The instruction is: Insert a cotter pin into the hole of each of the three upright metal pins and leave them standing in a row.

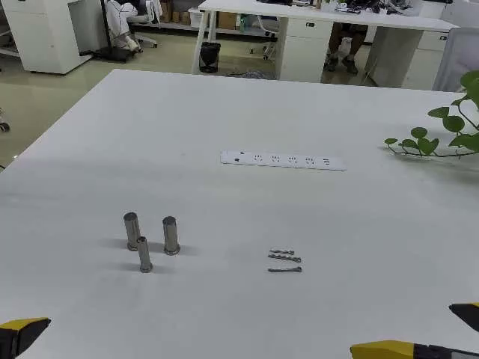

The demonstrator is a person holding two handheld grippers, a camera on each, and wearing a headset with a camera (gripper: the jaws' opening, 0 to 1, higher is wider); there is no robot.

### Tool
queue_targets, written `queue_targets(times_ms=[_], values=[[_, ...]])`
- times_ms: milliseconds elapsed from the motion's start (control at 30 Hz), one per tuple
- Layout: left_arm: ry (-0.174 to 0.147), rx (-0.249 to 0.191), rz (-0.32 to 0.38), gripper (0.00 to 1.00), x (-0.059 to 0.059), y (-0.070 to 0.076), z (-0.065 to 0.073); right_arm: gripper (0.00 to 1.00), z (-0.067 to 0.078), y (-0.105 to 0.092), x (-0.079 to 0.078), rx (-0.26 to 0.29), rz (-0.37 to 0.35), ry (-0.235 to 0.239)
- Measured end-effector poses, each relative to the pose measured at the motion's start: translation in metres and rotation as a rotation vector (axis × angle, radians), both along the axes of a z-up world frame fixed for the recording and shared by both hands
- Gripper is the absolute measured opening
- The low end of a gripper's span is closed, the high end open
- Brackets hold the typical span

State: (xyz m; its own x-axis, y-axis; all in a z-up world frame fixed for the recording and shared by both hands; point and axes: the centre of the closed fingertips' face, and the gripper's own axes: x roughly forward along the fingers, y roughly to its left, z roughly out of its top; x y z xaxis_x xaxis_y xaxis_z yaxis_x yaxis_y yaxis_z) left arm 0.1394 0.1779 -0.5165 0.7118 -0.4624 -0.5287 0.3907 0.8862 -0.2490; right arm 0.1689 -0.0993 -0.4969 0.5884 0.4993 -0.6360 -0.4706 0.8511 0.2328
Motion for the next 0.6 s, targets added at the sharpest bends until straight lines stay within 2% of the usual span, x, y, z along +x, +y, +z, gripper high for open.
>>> queue_targets(times_ms=[133, 233, 400, 600], values=[[0.035, 0.004, 0.023, 0.99, 0.000, 0.007, -0.010, 0.98, -0.004, 0.001, 0.000, 0.003, 0.003, 0.011], [0.040, 0.000, 0.023, 0.99, -0.001, 0.008, -0.010, 0.98, -0.006, 0.001, 0.000, 0.007, 0.004, 0.021], [0.050, -0.007, 0.034, 0.99, -0.002, 0.009, -0.011, 0.98, -0.008, -0.001, 0.001, -0.018, 0.019, 0.029], [0.064, -0.004, 0.046, 0.99, -0.004, 0.011, -0.013, 0.98, -0.010, 0.000, -0.001, -0.013, 0.020, 0.034]])
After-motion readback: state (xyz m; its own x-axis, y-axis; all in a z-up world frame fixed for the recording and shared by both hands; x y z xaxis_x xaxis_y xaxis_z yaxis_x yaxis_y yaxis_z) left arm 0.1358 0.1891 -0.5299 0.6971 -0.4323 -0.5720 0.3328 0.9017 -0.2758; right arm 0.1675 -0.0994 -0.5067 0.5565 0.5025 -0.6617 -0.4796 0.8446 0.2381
